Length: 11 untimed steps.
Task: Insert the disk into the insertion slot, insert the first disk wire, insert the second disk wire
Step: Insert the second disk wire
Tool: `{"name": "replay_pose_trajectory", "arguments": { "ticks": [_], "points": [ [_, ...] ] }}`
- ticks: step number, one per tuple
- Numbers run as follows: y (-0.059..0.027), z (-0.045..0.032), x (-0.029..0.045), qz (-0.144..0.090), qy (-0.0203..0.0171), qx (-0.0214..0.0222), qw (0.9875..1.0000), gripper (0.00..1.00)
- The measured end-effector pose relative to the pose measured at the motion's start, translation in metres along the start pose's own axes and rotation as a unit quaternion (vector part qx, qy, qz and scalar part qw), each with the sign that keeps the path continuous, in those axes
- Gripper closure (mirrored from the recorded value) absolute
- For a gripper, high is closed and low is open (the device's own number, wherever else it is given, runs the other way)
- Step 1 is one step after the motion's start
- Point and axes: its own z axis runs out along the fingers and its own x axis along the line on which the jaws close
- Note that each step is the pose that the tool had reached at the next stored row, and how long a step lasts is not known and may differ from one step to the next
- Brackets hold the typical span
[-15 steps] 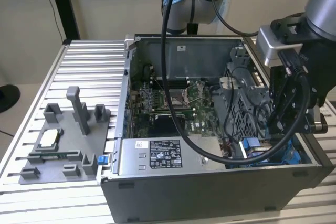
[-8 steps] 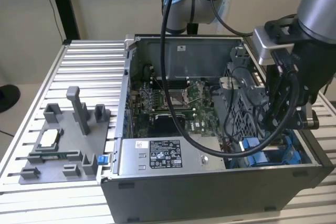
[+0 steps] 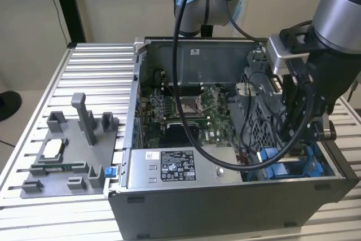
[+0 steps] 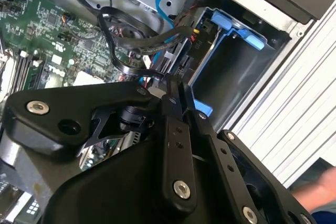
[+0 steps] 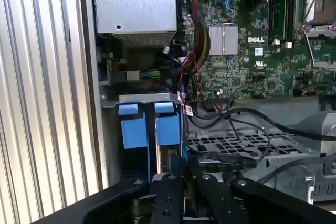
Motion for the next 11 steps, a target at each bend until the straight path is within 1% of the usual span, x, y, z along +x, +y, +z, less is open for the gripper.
{"name": "replay_pose_trajectory", "arguments": {
  "ticks": [4, 11],
  "points": [
    [0.0004, 0.0049, 0.0002, 0.0, -0.0002, 0.0015, 1.0, 1.0],
    [0.0004, 0.0059, 0.0003, 0.0, -0.0003, 0.0016, 1.0, 1.0]
  ]
}}
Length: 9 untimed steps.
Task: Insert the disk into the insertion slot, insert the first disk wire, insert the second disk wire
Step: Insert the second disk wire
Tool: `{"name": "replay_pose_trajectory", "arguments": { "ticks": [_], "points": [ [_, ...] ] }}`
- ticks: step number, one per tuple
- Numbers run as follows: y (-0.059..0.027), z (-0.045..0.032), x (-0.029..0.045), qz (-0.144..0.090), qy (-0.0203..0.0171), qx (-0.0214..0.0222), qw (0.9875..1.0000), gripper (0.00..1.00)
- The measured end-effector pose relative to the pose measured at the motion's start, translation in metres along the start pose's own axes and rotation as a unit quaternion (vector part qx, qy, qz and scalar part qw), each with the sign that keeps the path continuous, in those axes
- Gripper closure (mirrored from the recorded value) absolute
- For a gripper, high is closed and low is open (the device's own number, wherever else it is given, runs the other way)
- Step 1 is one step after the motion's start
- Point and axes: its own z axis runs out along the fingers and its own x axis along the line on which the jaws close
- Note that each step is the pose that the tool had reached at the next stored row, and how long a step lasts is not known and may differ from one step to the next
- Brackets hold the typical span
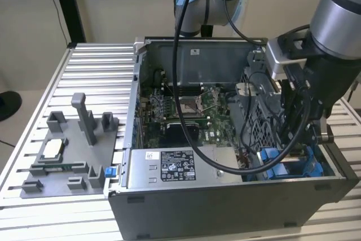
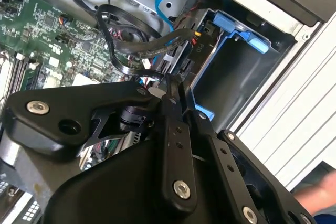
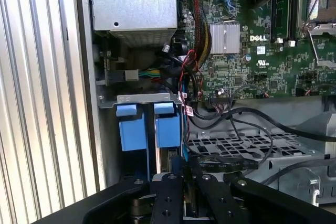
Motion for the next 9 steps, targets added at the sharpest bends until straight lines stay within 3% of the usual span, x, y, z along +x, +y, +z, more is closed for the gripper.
{"name": "replay_pose_trajectory", "arguments": {
  "ticks": [9],
  "points": [
    [0.0001, 0.0007, 0.0001, 0.0, -0.0001, 0.0014, 1.0, 1.0]
  ]
}}
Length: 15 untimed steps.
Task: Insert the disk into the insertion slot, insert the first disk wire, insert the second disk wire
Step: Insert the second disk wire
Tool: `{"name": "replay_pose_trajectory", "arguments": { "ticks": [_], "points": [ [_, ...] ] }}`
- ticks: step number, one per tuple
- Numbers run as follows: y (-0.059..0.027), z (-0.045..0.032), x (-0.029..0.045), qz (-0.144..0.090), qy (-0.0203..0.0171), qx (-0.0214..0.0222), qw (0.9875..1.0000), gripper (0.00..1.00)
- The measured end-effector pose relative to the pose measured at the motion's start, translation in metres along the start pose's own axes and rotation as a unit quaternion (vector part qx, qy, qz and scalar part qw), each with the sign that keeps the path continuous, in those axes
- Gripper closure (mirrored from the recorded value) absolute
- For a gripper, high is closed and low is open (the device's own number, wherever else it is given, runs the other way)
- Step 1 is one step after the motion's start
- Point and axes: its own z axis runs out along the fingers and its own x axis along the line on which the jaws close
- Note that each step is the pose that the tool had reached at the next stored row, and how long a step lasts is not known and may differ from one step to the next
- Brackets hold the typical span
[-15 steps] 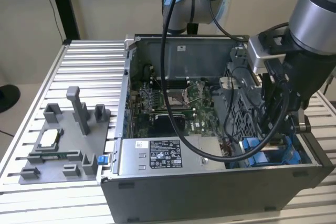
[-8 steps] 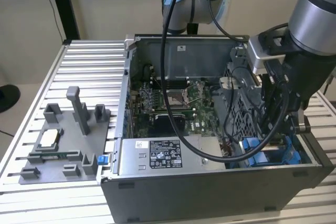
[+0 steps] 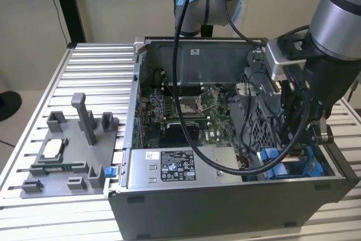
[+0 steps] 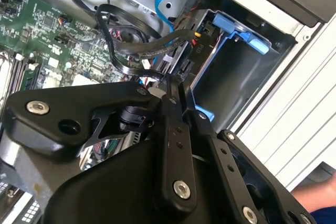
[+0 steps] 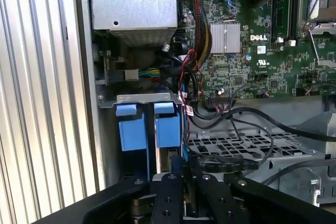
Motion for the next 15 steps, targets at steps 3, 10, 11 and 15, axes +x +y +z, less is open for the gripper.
{"name": "replay_pose_trajectory", "arguments": {
  "ticks": [3, 10, 11, 15],
  "points": [
    [0.0, 0.0002, 0.0, 0.0, -0.0001, 0.0017, 1.0, 1.0],
    [0.0001, 0.0023, 0.0004, 0.0, -0.0003, 0.0045, 1.0, 1.0],
    [0.0, 0.0028, 0.0005, 0.0, -0.0003, 0.0046, 1.0, 1.0],
    [-0.0017, 0.0048, 0.0011, 0.0, -0.0004, 0.0052, 1.0, 1.0]
  ]
}}
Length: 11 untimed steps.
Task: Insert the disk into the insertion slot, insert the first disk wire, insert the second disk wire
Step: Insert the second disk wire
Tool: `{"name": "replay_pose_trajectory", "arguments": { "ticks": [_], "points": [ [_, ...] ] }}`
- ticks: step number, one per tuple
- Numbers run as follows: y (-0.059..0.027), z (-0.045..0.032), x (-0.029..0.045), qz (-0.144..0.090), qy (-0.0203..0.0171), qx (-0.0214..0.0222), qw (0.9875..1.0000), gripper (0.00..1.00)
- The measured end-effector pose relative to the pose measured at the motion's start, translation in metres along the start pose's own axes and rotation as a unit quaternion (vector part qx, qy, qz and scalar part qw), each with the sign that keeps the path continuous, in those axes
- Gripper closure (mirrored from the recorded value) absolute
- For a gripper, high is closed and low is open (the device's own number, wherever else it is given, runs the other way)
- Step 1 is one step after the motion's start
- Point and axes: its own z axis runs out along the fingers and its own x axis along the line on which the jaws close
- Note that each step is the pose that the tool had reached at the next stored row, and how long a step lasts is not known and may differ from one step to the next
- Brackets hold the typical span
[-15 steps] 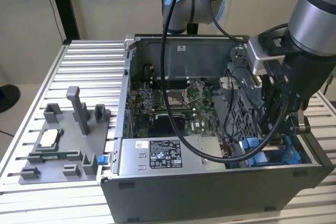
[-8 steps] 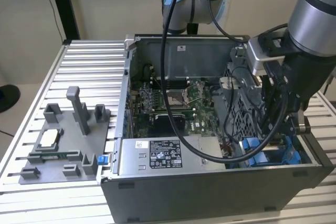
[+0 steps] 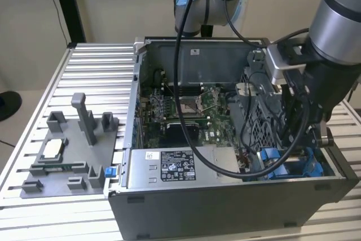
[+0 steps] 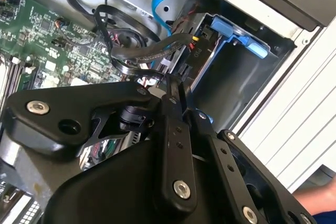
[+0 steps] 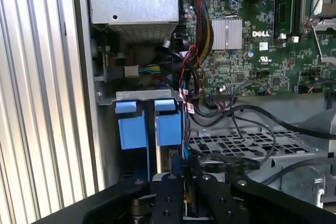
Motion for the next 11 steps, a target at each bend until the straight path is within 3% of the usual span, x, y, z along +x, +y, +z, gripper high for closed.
{"name": "replay_pose_trajectory", "arguments": {
  "ticks": [11],
  "points": [
    [-0.0057, 0.0032, 0.0029, 0.0, -0.0006, 0.0006, 1.0, 1.0]
  ]
}}
